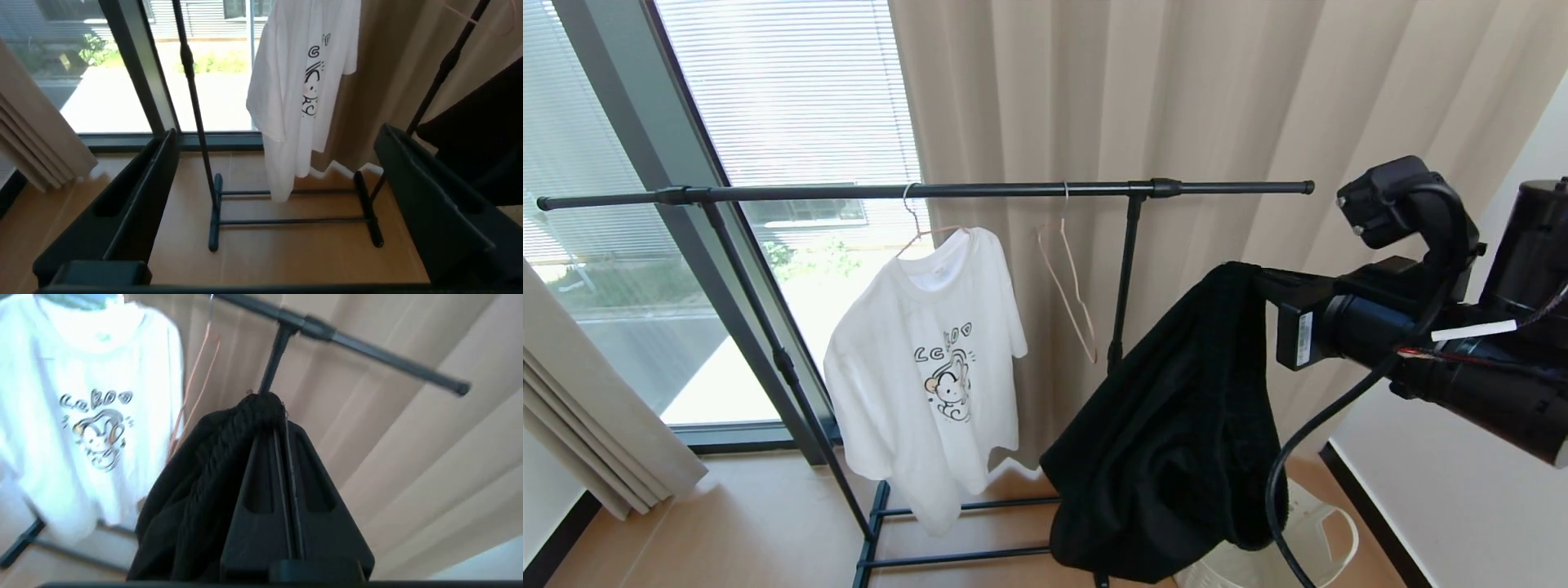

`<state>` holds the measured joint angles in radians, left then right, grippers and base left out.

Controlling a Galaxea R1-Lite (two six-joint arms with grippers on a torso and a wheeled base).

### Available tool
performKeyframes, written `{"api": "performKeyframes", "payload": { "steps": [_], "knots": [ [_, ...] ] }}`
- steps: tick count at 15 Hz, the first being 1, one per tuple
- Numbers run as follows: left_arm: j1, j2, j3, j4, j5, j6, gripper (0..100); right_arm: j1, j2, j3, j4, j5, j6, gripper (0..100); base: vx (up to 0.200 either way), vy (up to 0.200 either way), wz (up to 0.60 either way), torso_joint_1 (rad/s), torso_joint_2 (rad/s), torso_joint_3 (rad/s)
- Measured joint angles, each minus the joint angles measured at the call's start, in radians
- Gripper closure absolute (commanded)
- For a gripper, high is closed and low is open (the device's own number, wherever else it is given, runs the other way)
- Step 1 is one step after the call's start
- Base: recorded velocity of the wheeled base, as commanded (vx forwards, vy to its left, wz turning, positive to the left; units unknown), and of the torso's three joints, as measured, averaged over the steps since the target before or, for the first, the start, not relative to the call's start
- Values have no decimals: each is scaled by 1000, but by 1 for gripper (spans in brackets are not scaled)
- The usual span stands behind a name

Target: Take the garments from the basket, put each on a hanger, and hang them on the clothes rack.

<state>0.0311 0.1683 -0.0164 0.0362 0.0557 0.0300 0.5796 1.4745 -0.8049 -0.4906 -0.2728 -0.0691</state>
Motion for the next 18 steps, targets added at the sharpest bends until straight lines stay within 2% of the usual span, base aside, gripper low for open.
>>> {"api": "performKeyframes", "payload": {
  "steps": [2,4,5,7,9,11,14,16,18],
  "knots": [
    [18,108,-38,16,-19,-7,0,0,-29,-111,197,72,124,100,0,0,0,0,0,0],
    [12,235,-136,20,-60,-87,0,1,-45,-205,293,118,216,100,0,0,0,0,0,0],
    [-16,303,-193,21,-71,-144,0,1,-49,-232,298,123,229,100,0,0,0,0,0,0],
    [-113,455,-305,23,-79,-247,0,1,-47,-259,296,124,231,100,0,0,0,0,0,0],
    [-198,621,-394,16,-81,-311,0,1,-31,-284,294,121,232,100,0,0,0,0,0,0],
    [-336,814,-500,-23,-66,-389,0,1,1,-298,293,111,233,100,0,0,0,0,0,0],
    [-584,1094,-710,-64,-18,-469,0,19,50,-306,261,44,239,100,0,0,0,0,0,0],
    [-710,1239,-829,-78,-1,-494,0,36,84,-310,207,-6,241,100,0,0,0,0,0,0],
    [-803,1357,-899,-111,4,-537,0,67,140,-317,136,-146,241,100,0,0,0,0,0,0]
  ]
}}
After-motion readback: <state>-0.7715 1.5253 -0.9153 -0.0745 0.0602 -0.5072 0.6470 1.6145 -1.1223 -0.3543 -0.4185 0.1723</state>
